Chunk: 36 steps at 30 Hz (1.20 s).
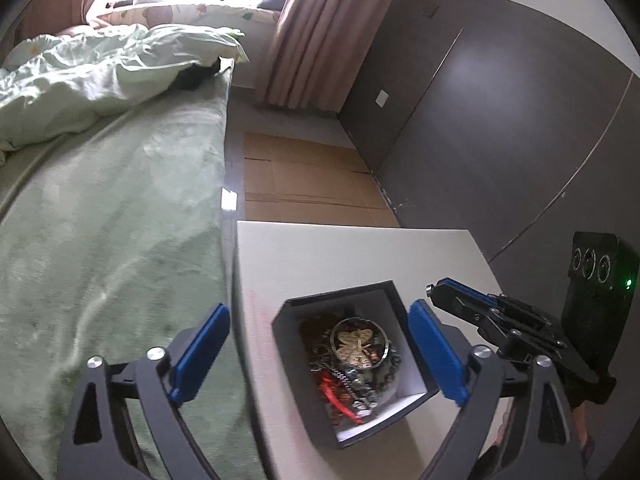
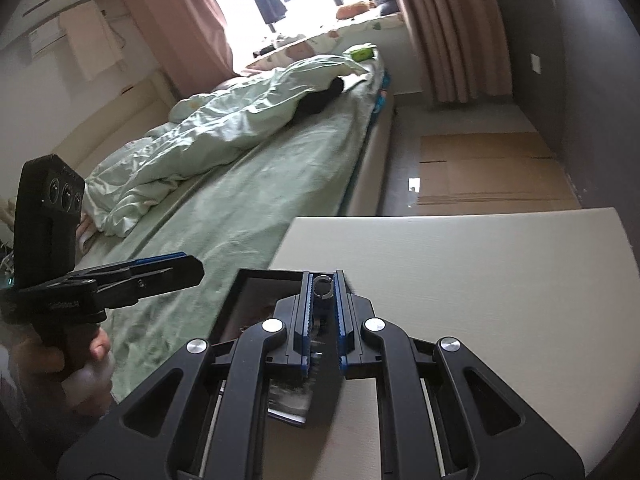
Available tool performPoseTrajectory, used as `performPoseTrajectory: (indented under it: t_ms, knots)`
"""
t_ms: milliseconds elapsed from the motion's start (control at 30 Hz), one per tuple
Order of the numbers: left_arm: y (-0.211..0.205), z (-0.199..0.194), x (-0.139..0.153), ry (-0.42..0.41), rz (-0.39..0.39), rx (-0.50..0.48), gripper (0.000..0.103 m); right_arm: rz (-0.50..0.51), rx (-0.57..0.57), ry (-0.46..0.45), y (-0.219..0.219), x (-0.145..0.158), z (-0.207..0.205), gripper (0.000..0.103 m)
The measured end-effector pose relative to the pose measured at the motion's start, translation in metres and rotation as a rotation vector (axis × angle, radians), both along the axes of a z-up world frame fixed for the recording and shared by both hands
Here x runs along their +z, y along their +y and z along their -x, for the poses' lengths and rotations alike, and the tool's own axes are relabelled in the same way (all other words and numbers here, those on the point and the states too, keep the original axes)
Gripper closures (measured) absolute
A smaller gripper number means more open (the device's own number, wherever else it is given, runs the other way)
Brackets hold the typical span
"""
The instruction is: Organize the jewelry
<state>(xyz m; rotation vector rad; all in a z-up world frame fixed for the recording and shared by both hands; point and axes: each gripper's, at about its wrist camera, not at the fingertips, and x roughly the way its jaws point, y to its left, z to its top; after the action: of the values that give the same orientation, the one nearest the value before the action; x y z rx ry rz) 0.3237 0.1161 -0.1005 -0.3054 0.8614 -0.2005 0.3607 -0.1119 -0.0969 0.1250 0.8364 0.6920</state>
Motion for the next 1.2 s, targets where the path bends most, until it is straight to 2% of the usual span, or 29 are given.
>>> performPoseTrajectory:
  t_ms: [133, 367, 433, 467, 500, 533, 567, 667, 800, 867, 900, 967, 1067, 1200]
  knots:
    - [0.007, 0.007, 0.0, -0.003, -0.015, 0.013, 0.008, -0.012, 0.02, -0.003, 0.013, 0.001, 0.003, 0.092]
    - [0.013, 0.014, 0.011, -0.018, -0.02, 0.03, 0.008, 0.003, 0.032, 0.006, 0.028, 0.0, 0.005, 0.092]
    - [0.008, 0.016, 0.018, -0.025, -0.024, 0.025, 0.008, 0.025, 0.007, 0.033, 0.027, -0.001, 0.005, 0.087]
    - [0.006, 0.017, 0.021, -0.029, -0.024, 0.021, 0.008, 0.034, -0.004, 0.044, 0.027, -0.001, 0.005, 0.064]
    - [0.003, 0.019, 0.025, -0.035, -0.024, 0.018, 0.008, 0.043, -0.026, 0.042, 0.024, 0.001, 0.006, 0.032]
    - [0.001, 0.021, 0.028, -0.042, -0.024, 0.016, 0.008, 0.043, -0.053, 0.016, 0.019, 0.005, 0.01, 0.021]
    - [-0.001, 0.024, 0.032, -0.051, -0.023, 0.013, 0.008, 0.038, -0.068, -0.01, 0.015, 0.01, 0.013, 0.016]
    - [-0.005, 0.028, 0.04, -0.067, 0.001, 0.001, 0.008, 0.012, -0.078, -0.039, 0.0, 0.023, 0.024, 0.016]
    - [-0.012, 0.036, 0.05, -0.081, 0.03, 0.001, 0.008, 0.014, -0.129, -0.032, -0.021, 0.031, 0.035, 0.016]
    - [-0.019, 0.043, 0.056, -0.095, 0.02, -0.001, 0.008, 0.009, -0.152, -0.047, -0.032, 0.04, 0.044, 0.014]
    - [-0.025, 0.047, 0.059, -0.105, 0.005, -0.004, 0.008, -0.008, -0.166, -0.061, -0.041, 0.047, 0.051, 0.009]
    - [-0.033, 0.054, 0.063, -0.116, -0.014, -0.011, 0.008, -0.034, -0.201, -0.075, -0.056, 0.054, 0.061, 0.005]
    - [-0.046, 0.07, 0.072, -0.153, -0.045, -0.019, 0.008, -0.052, -0.242, -0.067, -0.075, 0.056, 0.073, 0.005]
    - [-0.054, 0.092, 0.075, -0.19, -0.038, -0.025, 0.008, -0.023, -0.311, -0.067, -0.098, 0.053, 0.092, 0.005]
